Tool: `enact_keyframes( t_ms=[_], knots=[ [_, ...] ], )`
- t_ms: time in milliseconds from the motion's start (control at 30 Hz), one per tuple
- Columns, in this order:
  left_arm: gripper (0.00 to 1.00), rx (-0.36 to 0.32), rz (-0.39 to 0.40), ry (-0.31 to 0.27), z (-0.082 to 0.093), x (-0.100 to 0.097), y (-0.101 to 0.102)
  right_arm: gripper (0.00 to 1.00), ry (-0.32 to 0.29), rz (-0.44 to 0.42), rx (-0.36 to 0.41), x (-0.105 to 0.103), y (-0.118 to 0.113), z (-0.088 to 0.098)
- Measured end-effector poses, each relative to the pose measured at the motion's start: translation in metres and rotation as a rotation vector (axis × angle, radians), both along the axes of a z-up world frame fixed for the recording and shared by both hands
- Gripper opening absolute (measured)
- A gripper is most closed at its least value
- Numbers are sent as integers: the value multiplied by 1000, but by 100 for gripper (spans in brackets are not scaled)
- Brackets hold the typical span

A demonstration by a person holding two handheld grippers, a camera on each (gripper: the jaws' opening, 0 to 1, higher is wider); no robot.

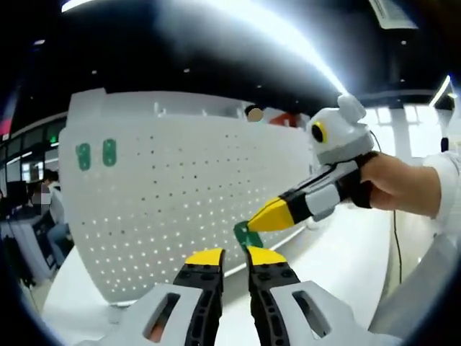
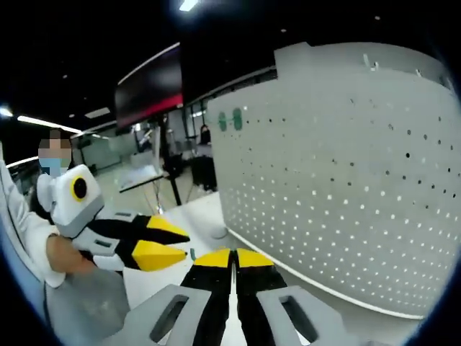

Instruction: Insert the hook assembly into the mounting plate slot until the hook locks in place.

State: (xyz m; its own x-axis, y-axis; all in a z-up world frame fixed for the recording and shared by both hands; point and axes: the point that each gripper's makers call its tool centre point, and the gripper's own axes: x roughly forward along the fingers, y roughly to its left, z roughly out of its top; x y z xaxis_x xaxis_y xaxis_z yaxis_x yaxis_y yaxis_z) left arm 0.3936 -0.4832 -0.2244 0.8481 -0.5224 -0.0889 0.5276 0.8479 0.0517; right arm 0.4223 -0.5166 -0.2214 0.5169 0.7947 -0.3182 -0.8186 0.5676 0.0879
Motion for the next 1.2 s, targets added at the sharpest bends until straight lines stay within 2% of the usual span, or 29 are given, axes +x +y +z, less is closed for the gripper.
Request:
enact_keyframes(
  t_ms=[167,667,867,1200],
  knots=[
    [12,-24,-9,4,2,-1,-1,0,-9,23,18,-6,9,6],
    [8,-66,-8,10,5,-2,0,0,-4,53,30,-19,20,6],
    [5,-117,-9,32,5,-1,1,0,-9,67,44,-22,25,9],
    [4,-126,-6,34,5,-1,1,0,-21,87,46,-29,31,11]
  ],
)
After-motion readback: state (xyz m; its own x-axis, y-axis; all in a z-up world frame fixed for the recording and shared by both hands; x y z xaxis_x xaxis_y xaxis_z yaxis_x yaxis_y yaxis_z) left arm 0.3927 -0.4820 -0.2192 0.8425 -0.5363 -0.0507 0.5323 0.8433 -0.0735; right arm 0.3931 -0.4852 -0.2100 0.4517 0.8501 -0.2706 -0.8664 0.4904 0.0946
